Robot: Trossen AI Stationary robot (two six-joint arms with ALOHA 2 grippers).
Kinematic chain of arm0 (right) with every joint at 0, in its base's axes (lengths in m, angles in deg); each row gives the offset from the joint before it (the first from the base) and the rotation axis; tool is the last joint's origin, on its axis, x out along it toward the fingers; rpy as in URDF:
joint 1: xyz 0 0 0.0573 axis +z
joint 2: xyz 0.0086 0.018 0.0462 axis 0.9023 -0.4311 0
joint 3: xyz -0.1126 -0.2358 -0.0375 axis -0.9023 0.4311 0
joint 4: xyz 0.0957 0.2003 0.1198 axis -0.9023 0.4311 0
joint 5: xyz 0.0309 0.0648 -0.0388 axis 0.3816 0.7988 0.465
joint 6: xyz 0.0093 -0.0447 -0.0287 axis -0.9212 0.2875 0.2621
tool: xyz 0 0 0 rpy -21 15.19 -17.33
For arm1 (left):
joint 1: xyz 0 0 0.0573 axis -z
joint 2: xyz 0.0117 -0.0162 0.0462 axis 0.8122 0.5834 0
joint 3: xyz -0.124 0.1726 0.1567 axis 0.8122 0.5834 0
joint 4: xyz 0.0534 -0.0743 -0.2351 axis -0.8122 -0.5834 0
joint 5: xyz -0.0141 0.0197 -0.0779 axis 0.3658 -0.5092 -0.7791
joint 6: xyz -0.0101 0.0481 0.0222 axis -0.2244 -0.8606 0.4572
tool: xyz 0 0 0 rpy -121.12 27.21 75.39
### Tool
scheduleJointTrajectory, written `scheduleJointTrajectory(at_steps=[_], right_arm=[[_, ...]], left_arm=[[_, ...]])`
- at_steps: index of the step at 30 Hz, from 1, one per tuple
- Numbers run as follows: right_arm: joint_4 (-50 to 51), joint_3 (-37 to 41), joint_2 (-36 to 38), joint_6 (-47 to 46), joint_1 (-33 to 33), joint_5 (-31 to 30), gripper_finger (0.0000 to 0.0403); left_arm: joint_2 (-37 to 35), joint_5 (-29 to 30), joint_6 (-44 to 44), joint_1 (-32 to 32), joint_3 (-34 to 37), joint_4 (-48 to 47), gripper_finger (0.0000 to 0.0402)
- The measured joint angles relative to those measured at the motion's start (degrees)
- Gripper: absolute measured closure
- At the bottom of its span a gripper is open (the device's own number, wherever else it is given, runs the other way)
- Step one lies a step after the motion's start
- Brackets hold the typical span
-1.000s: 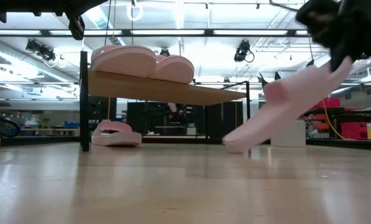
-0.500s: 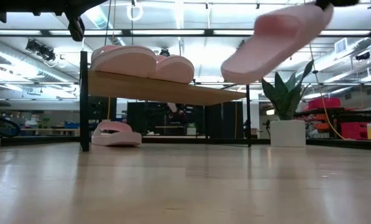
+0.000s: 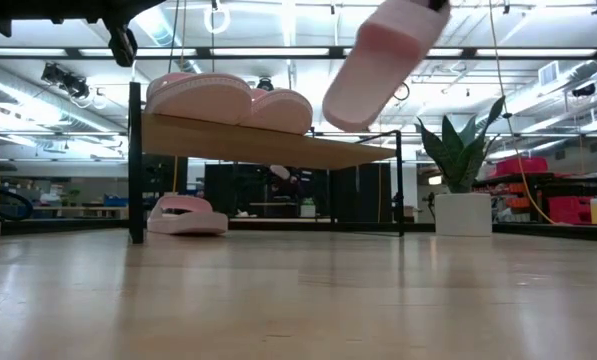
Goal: Pick and place slides into the shelf
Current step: Put the pink slipper on the shelf
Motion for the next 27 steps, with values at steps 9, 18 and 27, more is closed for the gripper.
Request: scheduleJointTrajectory(at_steps=[9,18,27], right_arm=[[0.08,-9.61,-7.47,22.48,-4.19,-7.76,0.0370],[-0.17,-11.69,-10.07,31.69,-4.80,-8.76,0.0370],[-0.33,-12.66,-10.15,34.60,-4.16,-12.11,0.0370]], left_arm=[[0.01,-0.08,-0.13,-0.02,0.00,-0.02,0.0391],[0.01,-0.04,-0.17,-0.02,0.00,-0.19,0.0379],[0.01,0.00,-0.20,-0.03,0.00,-1.27,0.0389]])
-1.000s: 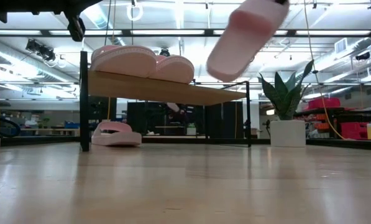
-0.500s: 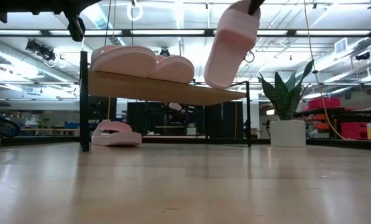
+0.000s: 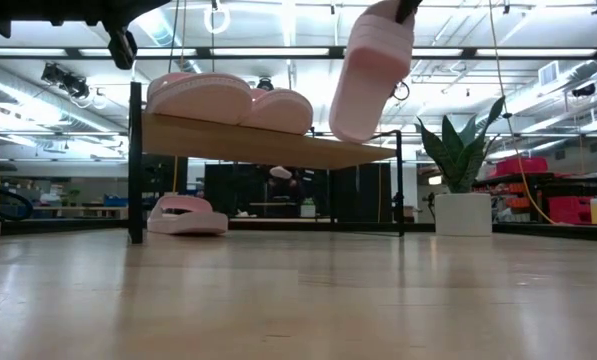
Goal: Pick and place slides into the shelf
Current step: Put the pink slipper on the shelf
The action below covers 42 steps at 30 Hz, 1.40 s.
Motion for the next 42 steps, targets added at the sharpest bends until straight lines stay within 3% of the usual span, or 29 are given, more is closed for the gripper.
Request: scheduleJointTrajectory(at_steps=[10,17,21,27,33,38,42], right_arm=[[-1.20,-11.82,-1.96,1.06,3.53,0.71,0.0371],[0.53,-11.58,-2.54,0.04,3.52,12.15,0.0371],[0.42,-11.68,-2.42,-0.02,3.17,15.63,0.0371],[0.42,-11.69,-2.05,0.49,2.40,13.54,0.0371],[-0.58,-11.69,-2.05,4.29,2.39,8.36,0.0371],[-8.59,-11.69,-2.05,3.88,2.40,6.95,0.0371],[-16.42,-11.69,-2.35,3.81,2.42,9.23,0.0371]], left_arm=[[0.00,0.04,0.04,-0.02,0.00,-0.11,0.0382],[0.00,0.46,1.45,-0.06,0.00,-0.08,0.0378],[0.00,0.72,1.72,-0.06,0.00,-0.02,0.0388],[0.00,0.74,2.73,-0.06,0.00,0.00,0.0394],[0.00,0.77,3.12,-0.06,0.00,0.08,0.0374],[0.15,3.51,2.60,-0.06,0.00,1.71,0.0356],[1.91,5.52,-2.53,-0.06,-0.04,6.41,0.0330]])
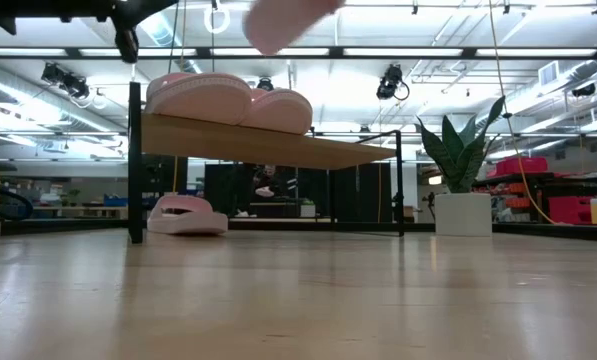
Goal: Pick and place slides into the shelf
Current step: Put the pink slipper on the shelf
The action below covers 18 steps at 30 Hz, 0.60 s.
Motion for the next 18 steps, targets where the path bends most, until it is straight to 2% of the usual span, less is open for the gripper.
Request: scheduleJointTrajectory(at_steps=[7,14,18], right_arm=[[-2.49,0.00,-0.12,-0.08,-0.30,2.02,0.0371],[-1.73,0.42,-0.40,-0.69,-0.26,2.12,0.0371],[-1.53,0.52,-1.04,-1.48,-0.27,2.22,0.0371]], left_arm=[[7.89,2.31,-10.53,0.02,-5.00,2.31,0.0265],[17.92,2.66,-13.97,0.02,-13.42,1.96,0.0205],[22.71,2.57,-16.36,0.04,-19.08,-2.98,0.0178]])
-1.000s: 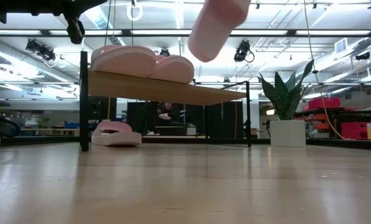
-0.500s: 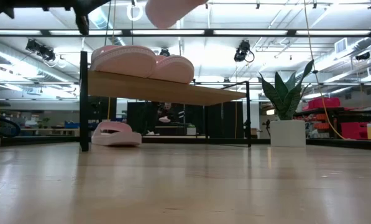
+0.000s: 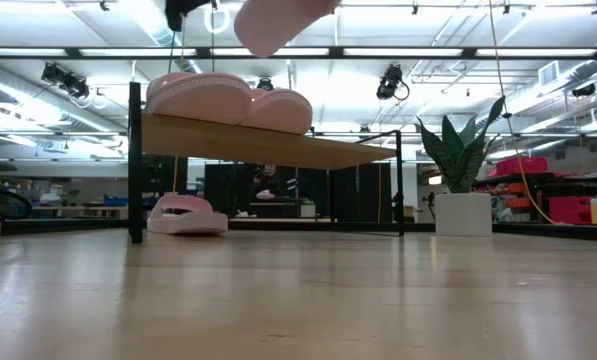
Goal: Pick and place slides into the shelf
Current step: Put the pink slipper on the shelf
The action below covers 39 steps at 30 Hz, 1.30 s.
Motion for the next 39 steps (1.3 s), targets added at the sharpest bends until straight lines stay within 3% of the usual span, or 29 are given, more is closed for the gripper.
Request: scheduleJointTrajectory(at_steps=[8,17,32,39], right_arm=[[-0.63,0.00,0.03,-0.05,0.02,-0.21,0.0371],[-0.58,0.00,0.03,-0.10,1.97,0.03,0.0371],[-3.05,0.02,0.03,-0.12,2.17,0.78,0.0371],[-2.93,0.03,0.06,-0.12,2.17,0.76,0.0372]], left_arm=[[7.51,-0.02,-2.75,0.14,-10.02,-15.02,0.0140],[11.13,-0.10,-3.64,0.14,-12.66,-15.12,0.0128],[11.88,-0.08,-0.24,0.14,-12.64,-15.11,0.0182],[12.27,0.11,-0.14,0.12,-12.64,-14.95,0.0234]])
